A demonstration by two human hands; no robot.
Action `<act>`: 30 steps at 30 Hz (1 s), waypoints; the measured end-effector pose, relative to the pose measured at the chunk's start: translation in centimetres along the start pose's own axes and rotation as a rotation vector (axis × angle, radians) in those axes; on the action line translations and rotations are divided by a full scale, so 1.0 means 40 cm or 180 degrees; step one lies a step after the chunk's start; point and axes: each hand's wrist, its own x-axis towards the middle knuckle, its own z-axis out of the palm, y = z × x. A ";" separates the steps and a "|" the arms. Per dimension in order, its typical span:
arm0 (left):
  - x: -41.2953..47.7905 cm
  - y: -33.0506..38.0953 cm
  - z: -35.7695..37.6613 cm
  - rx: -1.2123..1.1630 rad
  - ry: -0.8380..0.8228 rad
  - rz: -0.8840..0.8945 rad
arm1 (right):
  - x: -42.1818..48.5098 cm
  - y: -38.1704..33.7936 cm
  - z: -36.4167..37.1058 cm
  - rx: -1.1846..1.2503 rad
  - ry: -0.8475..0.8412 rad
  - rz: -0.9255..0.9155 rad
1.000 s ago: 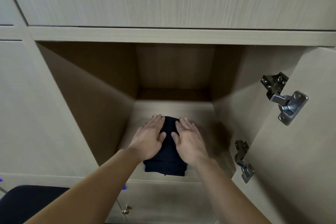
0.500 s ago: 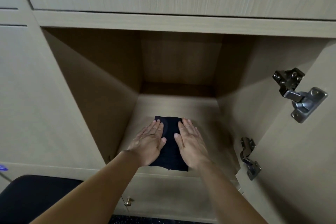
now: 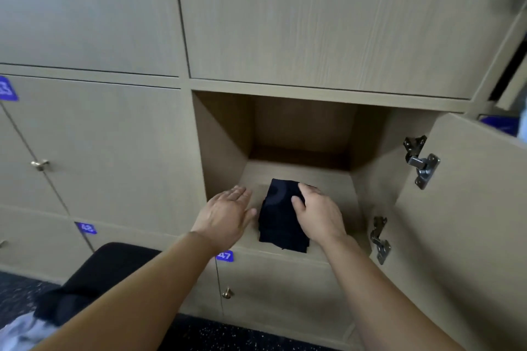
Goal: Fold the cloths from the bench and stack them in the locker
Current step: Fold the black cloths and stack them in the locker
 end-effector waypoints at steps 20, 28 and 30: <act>-0.735 -0.388 -0.076 0.0050 0.0070 -0.1839 | -0.414 -0.520 0.196 0.0260 -0.0932 -0.1189; -0.773 -0.543 0.057 -0.0018 -0.0072 -0.2195 | -0.361 -0.602 0.373 0.0190 -0.1281 -0.1330; -0.762 -0.580 0.096 -0.0052 -0.0137 -0.2281 | -0.337 -0.617 0.424 0.0194 -0.1388 -0.1309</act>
